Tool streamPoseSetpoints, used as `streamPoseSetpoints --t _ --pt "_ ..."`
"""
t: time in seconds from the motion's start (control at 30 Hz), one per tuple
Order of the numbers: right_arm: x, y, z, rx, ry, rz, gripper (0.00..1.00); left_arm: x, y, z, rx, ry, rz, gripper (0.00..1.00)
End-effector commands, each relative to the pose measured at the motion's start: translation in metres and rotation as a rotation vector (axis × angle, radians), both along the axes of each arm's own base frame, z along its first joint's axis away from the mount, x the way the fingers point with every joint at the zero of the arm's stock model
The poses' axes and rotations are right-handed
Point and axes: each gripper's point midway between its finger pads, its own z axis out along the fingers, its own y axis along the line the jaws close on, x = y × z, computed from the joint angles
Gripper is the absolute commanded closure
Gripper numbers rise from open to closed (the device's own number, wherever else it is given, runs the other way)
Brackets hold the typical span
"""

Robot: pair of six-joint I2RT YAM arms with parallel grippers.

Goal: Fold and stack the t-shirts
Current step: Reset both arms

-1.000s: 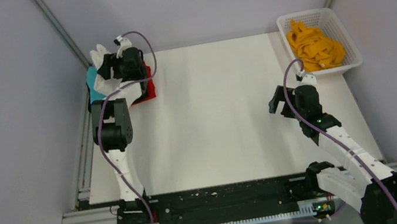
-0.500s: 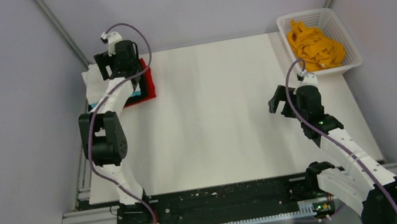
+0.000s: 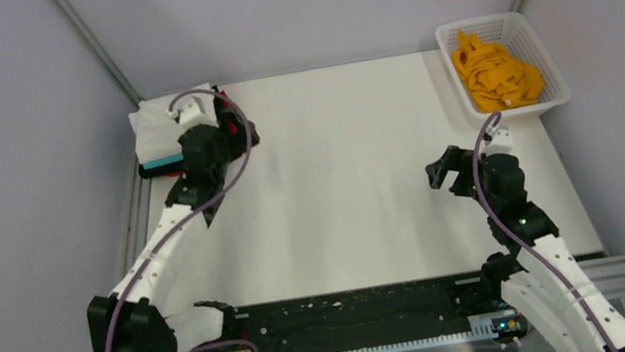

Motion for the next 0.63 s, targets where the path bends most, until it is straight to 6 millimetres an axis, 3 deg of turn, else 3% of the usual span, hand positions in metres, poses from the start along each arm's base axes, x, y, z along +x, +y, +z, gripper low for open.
streamPoseSetpoints --t 0.0,0.1,0.23,0.6 --pt "-0.01 -0.003 -0.002 0.049 -0.01 -0.033 0.01 -0.074 -0.057 -0.042 -0.013 0.038 -0.187 0.01" --pt "-0.014 -0.01 -0.009 0.061 0.003 -0.086 0.01 -0.116 -0.061 -0.076 -0.032 0.047 -0.263 0.01" --pt "-0.013 -0.01 -0.006 0.081 -0.005 -0.099 0.01 -0.141 -0.039 -0.095 -0.046 0.049 -0.211 0.01" --pt "-0.016 -0.012 -0.019 0.046 0.027 -0.091 0.01 -0.143 -0.034 -0.093 -0.041 0.062 -0.194 0.01"
